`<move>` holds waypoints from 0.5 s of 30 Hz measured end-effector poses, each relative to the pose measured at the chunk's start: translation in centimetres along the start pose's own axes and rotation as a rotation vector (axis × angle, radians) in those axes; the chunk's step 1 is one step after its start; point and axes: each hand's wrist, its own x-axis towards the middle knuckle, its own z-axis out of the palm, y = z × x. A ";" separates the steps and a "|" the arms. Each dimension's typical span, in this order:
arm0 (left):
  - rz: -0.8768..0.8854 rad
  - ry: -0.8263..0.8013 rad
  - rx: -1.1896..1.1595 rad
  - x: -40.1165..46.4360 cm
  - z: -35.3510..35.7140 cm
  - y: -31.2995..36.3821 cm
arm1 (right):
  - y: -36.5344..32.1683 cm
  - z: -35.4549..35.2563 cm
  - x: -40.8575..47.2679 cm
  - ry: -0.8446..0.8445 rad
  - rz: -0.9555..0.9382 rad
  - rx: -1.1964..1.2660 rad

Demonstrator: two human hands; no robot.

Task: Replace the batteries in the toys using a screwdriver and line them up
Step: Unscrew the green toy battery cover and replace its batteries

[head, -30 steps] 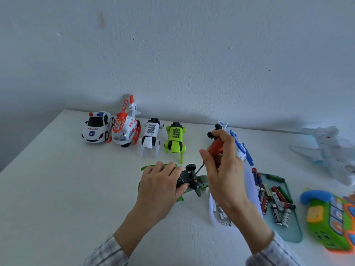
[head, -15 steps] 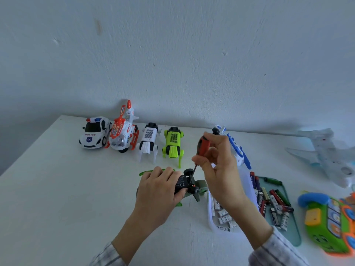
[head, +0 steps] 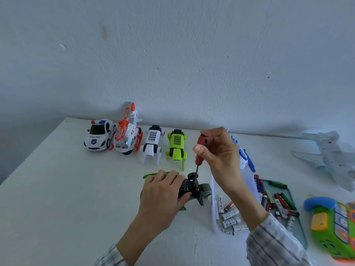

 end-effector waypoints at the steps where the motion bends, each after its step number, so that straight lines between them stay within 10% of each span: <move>1: -0.003 0.001 0.000 -0.1 0.0 0.0 | -0.1 0.0 -0.1 0.027 -0.009 -0.006; 15: -0.011 -0.018 0.024 0.9 0.1 -0.4 | -2.3 0.0 -1.3 -0.007 0.041 -0.116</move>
